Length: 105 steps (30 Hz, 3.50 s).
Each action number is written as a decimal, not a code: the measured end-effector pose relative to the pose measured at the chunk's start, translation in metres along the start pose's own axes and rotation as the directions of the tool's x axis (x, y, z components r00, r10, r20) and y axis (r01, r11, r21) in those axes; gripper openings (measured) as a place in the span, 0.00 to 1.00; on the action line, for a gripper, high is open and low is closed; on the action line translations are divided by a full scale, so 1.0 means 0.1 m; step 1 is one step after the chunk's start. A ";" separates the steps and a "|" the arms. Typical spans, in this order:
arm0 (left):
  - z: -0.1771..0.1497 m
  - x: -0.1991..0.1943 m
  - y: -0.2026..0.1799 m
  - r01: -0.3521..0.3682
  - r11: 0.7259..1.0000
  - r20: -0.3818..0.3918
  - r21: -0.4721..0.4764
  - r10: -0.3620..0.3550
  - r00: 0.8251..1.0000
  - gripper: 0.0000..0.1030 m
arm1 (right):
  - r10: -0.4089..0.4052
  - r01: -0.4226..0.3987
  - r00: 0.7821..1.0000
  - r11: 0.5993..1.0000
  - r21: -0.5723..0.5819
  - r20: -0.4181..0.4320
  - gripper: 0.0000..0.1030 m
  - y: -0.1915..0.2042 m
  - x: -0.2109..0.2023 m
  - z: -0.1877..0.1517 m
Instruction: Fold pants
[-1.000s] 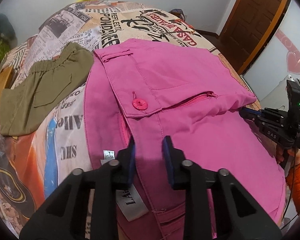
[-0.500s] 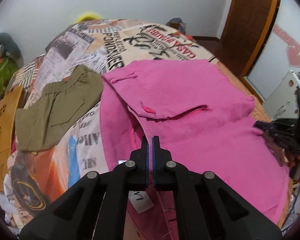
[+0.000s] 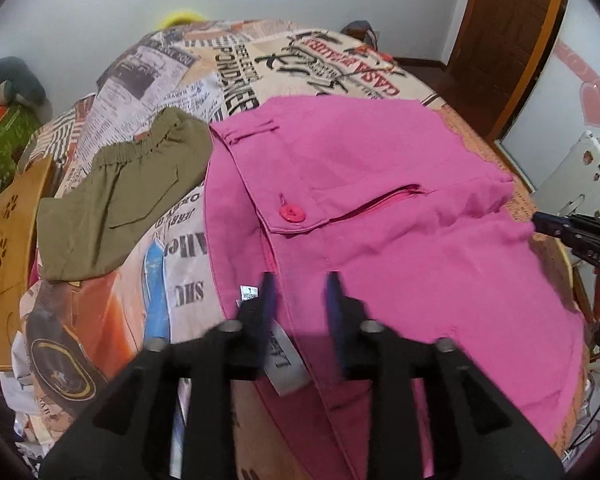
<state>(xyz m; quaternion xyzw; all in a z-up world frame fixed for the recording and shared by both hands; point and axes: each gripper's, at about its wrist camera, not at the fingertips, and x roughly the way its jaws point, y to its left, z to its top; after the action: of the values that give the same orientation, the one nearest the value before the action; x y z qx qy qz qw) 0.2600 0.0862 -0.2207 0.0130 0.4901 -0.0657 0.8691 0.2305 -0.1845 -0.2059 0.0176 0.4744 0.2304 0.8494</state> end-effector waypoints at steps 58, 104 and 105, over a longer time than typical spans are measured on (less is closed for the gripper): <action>-0.23 -0.11 -0.24 0.014 1.000 -0.018 0.024 -0.013 1.000 0.03 | 0.031 -0.031 0.999 0.999 -0.006 -0.039 0.06 0.20 -0.02 -0.41; -0.69 -0.50 -0.56 0.051 0.995 -0.044 0.088 -0.047 0.998 0.40 | 0.135 -0.145 0.982 0.987 -0.068 -0.131 0.36 0.54 -0.30 -0.58; -0.73 -0.44 -0.58 0.043 0.995 -0.065 0.089 -0.038 0.997 0.40 | 0.143 -0.151 0.982 0.987 -0.058 -0.120 0.36 0.52 -0.29 -0.61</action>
<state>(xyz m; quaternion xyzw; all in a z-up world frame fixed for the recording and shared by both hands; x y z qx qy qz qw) 0.1678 0.0394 -0.2187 0.0443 0.5141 -0.1049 0.8501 0.1485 -0.1616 -0.2031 0.0106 0.5122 0.3089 0.8013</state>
